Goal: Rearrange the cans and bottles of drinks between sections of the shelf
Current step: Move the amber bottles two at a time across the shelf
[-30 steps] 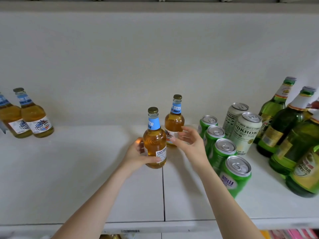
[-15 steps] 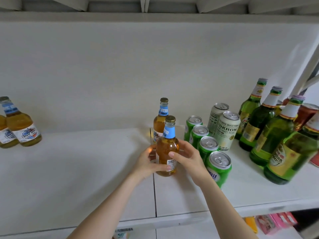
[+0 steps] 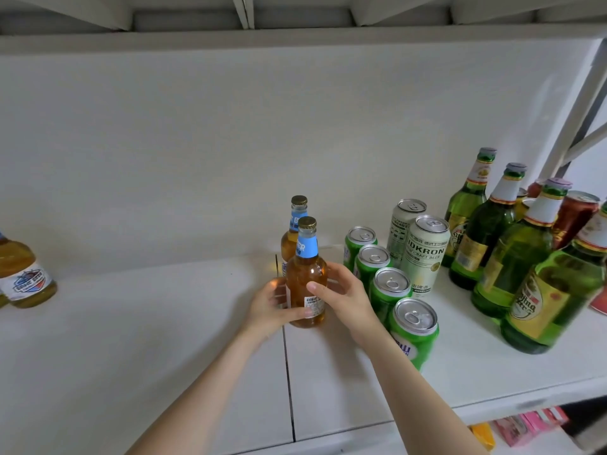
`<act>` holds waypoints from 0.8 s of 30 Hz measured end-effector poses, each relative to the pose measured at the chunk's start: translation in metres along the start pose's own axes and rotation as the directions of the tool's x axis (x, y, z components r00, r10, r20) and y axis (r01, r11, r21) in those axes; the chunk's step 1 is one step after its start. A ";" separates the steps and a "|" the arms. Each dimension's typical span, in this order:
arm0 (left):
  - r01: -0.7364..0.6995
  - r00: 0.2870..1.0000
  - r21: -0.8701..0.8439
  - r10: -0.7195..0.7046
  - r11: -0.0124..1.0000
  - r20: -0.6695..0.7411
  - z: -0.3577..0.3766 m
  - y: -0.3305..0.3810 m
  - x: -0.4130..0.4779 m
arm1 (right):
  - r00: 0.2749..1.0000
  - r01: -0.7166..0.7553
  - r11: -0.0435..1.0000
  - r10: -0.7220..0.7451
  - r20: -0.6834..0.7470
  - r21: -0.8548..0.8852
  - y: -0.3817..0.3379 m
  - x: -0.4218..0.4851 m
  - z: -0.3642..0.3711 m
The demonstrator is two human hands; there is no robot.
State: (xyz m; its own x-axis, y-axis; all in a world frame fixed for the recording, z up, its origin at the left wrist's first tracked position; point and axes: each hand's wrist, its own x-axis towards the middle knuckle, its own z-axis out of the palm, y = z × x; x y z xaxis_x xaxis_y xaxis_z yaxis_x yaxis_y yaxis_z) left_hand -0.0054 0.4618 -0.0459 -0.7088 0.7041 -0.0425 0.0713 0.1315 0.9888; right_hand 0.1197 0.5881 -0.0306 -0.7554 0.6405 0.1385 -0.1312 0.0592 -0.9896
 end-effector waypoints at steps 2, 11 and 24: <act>-0.007 1.000 -0.005 0.007 1.000 -0.001 -0.002 0.000 0.004 | 1.000 -0.001 1.000 0.001 -0.011 0.003 0.001 0.005 0.001; -0.027 1.000 0.009 0.027 1.000 0.017 -0.004 -0.001 0.015 | 1.000 -0.009 1.000 0.009 -0.029 -0.003 0.002 0.017 0.005; -0.041 0.999 0.237 0.046 0.971 -0.019 -0.013 -0.004 0.002 | 0.997 -0.051 0.999 0.052 -0.061 0.012 -0.009 0.005 0.009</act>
State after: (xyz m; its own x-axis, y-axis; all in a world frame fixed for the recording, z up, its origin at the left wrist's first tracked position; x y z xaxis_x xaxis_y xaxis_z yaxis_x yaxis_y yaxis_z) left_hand -0.0160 0.4537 -0.0483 -0.7179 0.6962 0.0061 0.2643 0.2644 0.9275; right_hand 0.1113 0.5843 -0.0210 -0.7206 0.6882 0.0845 -0.1006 0.0169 -0.9948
